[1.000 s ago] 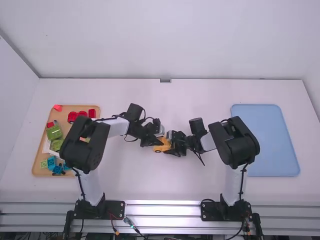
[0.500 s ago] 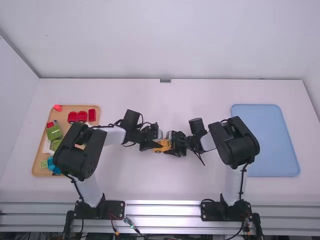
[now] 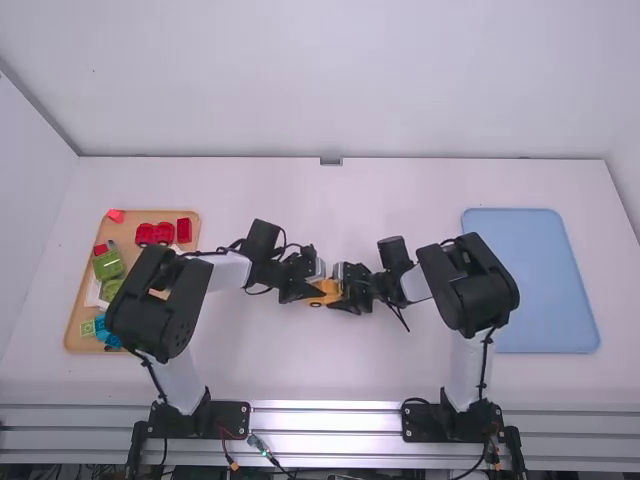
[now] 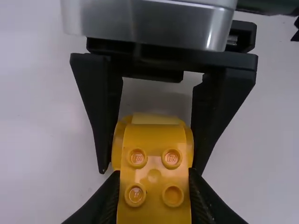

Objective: Assemble lego blocks to make yellow taxi

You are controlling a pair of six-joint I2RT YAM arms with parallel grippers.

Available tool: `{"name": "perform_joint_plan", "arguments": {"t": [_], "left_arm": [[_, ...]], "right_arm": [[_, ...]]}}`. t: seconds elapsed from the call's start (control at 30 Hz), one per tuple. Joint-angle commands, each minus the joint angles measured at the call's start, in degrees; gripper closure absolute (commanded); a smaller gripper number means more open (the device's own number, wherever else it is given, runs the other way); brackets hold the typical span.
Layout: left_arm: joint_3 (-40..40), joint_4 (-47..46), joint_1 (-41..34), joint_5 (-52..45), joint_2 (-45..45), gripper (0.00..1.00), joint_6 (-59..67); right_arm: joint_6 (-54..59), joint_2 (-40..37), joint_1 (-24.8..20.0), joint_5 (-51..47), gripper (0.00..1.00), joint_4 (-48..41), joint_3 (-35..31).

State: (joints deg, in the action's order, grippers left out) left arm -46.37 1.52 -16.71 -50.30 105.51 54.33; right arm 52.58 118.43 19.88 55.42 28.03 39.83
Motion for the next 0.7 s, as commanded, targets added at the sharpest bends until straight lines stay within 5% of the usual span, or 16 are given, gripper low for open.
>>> {"name": "perform_joint_plan", "arguments": {"t": [0.0,0.67], "left_arm": [[0.68,-1.95,-0.33,1.25,0.22,0.98,1.92],[0.68,-2.64,-4.04,5.73,0.59,0.98,1.36]], "right_arm": [[-0.02,0.94,-0.02,0.09,0.58,0.04,0.33],[0.00,0.94,-0.02,0.28,0.58,0.04,0.33]]}}
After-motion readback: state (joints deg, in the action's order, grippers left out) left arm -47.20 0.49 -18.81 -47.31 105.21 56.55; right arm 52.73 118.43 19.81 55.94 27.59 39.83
